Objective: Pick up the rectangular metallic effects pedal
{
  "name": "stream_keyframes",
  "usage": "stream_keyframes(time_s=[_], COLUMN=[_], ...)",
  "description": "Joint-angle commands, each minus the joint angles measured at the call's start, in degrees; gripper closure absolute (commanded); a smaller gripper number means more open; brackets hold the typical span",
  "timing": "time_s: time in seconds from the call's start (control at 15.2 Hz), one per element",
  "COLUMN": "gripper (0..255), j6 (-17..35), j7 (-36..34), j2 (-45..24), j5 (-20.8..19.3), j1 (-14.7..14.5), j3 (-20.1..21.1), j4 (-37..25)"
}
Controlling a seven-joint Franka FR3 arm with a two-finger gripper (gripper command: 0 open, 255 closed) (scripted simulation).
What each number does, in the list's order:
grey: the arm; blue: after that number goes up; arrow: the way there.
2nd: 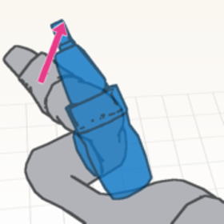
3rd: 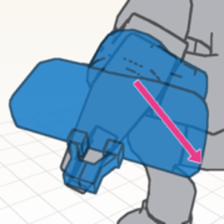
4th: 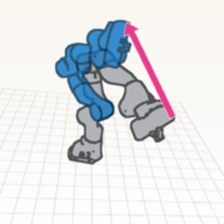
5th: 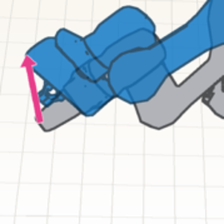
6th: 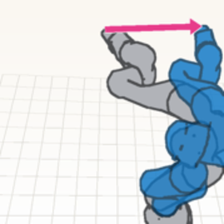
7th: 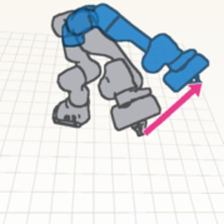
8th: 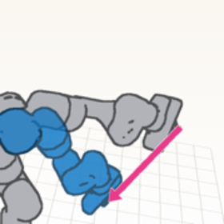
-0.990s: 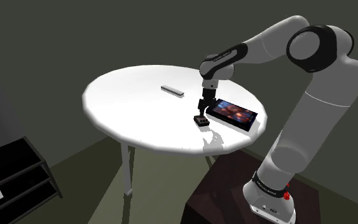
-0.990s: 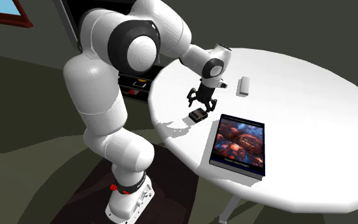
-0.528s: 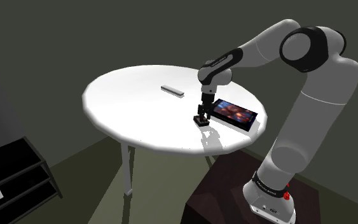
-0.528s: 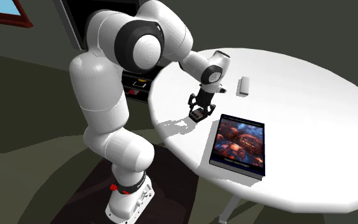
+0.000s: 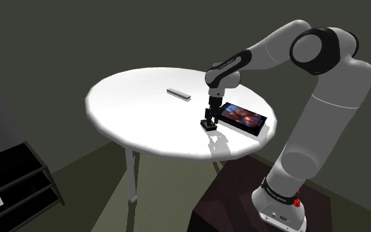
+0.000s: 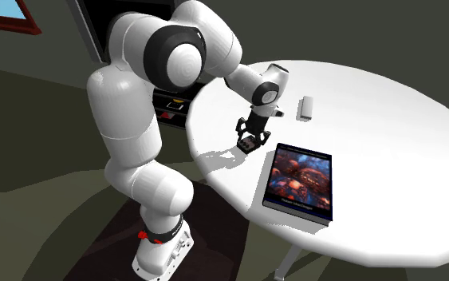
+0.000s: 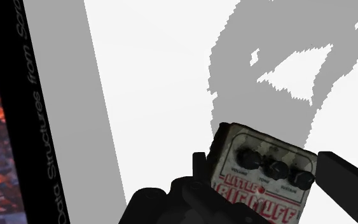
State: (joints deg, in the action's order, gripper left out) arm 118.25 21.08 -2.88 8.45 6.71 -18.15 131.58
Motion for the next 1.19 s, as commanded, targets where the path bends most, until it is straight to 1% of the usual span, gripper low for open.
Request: stream_keyframes(time_s=[0.0,0.99,1.12], gripper=[255,255,255], j6=[0.03,-11.11,-11.23], j7=[0.04,-2.97,-2.99], j2=[-0.09,6.62,6.68], j5=[0.0,-2.74,-2.76], j1=[-0.01,-0.06,-0.05], j3=[0.01,0.06,0.06], j4=[-0.03,-5.05,-5.11])
